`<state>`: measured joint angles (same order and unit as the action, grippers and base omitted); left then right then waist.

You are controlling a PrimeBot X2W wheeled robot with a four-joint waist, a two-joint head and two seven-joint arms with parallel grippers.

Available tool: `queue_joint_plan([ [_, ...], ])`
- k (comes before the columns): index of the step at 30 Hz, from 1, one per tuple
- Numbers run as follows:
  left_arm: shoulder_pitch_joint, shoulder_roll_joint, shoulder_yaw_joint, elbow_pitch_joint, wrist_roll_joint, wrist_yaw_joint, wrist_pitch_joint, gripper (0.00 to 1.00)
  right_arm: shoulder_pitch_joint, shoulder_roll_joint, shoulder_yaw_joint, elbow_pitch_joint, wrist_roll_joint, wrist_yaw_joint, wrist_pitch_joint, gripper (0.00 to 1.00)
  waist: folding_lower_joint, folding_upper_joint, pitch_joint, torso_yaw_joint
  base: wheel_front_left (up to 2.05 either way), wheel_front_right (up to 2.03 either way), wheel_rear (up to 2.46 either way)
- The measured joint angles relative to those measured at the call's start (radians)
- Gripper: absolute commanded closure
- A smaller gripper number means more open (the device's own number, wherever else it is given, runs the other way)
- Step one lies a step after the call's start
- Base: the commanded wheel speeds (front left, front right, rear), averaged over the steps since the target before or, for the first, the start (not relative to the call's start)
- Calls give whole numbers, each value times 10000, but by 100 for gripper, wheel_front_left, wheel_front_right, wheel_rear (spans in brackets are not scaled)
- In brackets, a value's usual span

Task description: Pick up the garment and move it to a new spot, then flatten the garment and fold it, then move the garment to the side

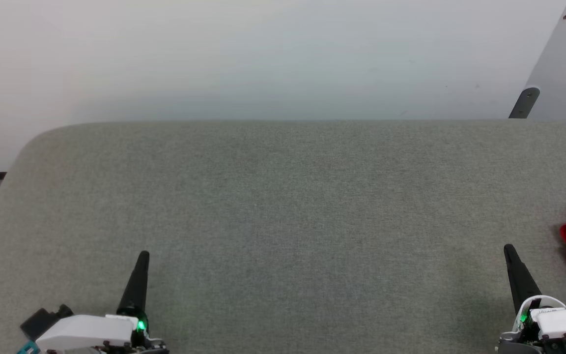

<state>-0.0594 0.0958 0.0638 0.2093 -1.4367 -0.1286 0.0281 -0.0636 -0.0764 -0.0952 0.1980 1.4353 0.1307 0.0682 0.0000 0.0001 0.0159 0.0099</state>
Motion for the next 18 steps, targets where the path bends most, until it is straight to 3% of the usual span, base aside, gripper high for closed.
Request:
queue_joint_plan([
  [18, -254, -148, 113, 221, -1218, 0, 380, 100, -243, 125, -46, 286, 1120, 0, 219, 100, -1, 0, -75, -58, 0, 0, 0],
])
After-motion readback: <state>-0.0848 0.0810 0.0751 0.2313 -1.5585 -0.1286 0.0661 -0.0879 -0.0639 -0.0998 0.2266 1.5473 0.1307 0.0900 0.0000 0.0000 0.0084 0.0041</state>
